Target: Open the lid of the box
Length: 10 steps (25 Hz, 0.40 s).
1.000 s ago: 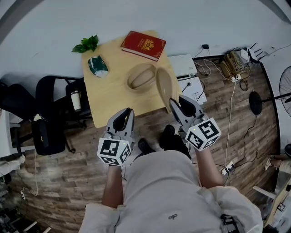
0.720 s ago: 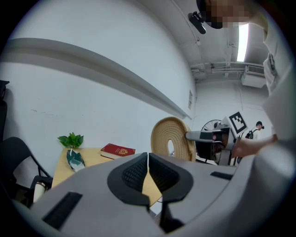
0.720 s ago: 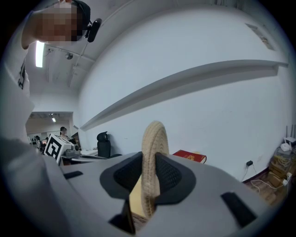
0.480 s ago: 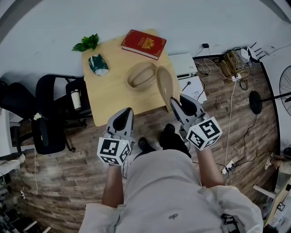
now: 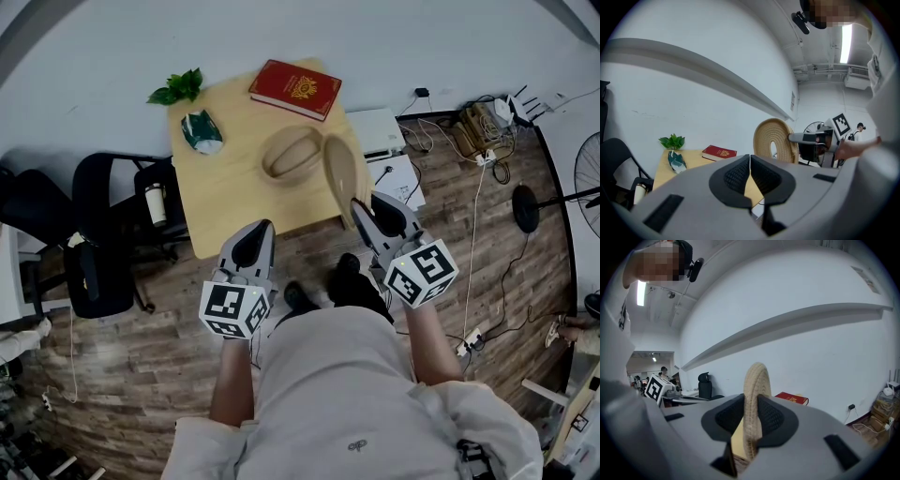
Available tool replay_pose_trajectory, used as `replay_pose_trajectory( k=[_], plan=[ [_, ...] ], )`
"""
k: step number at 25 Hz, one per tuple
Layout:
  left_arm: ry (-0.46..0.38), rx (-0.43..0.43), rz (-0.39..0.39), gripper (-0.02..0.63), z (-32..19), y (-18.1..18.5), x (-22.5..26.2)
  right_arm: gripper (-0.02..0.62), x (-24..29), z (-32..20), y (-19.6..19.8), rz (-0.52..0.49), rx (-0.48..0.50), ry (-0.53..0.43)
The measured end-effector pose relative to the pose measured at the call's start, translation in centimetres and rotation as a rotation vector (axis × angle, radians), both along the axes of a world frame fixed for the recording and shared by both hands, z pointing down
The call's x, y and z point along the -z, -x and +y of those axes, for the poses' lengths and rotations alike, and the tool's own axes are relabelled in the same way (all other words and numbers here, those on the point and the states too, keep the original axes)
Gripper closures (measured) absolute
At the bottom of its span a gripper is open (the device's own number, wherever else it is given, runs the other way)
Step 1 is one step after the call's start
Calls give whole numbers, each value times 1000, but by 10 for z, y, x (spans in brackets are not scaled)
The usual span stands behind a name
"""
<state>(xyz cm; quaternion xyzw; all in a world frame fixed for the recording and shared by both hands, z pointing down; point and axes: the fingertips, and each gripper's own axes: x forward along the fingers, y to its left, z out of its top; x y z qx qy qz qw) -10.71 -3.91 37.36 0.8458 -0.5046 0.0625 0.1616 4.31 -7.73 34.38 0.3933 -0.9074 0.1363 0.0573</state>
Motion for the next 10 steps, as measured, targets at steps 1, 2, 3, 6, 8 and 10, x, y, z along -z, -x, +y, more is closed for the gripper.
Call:
replay_pose_trajectory(
  k=[1, 2, 3, 6, 8, 10],
  plan=[
    [0, -1, 0, 595, 0, 0, 0, 511, 0, 0, 0, -2, -1, 0],
    [0, -2, 0, 595, 0, -1, 0, 511, 0, 0, -1, -5, -3, -1],
    [0, -3, 1, 595, 0, -1, 1, 511, 0, -1, -1, -9, -4, -3],
    [-3, -1, 0, 595, 0, 1, 1, 511, 1, -1, -2, -10, -8, -3],
    [-2, 1, 0, 595, 0, 2, 0, 511, 1, 0, -1, -8, -9, -4],
    [-1, 2, 0, 595, 1, 4, -1, 511, 1, 0, 0, -10, -9, -6]
  ],
)
